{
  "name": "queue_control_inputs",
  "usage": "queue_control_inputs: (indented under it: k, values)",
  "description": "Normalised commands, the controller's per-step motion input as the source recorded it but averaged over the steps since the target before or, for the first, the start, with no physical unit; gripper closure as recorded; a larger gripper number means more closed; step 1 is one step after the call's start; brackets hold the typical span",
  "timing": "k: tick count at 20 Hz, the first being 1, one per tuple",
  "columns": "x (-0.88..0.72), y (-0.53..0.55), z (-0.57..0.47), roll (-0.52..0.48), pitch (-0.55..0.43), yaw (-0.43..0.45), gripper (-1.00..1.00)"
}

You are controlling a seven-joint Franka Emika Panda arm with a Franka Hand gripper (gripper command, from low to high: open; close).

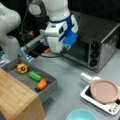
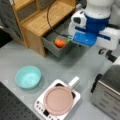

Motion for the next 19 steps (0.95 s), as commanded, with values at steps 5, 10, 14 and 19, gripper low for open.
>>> queue_control_inputs:
  k: [5,10,14,19]
  values:
    - [0.32,-0.1,0.1,0.052,0.257,-0.145,-1.0]
    - [0.29,-0.03,0.14,0.009,0.291,-0.063,-1.0]
    - [0.29,0.04,0.2,-0.022,0.279,-0.024,-1.0]
    - [0.31,0.01,0.17,-0.12,0.28,0.017,-1.0]
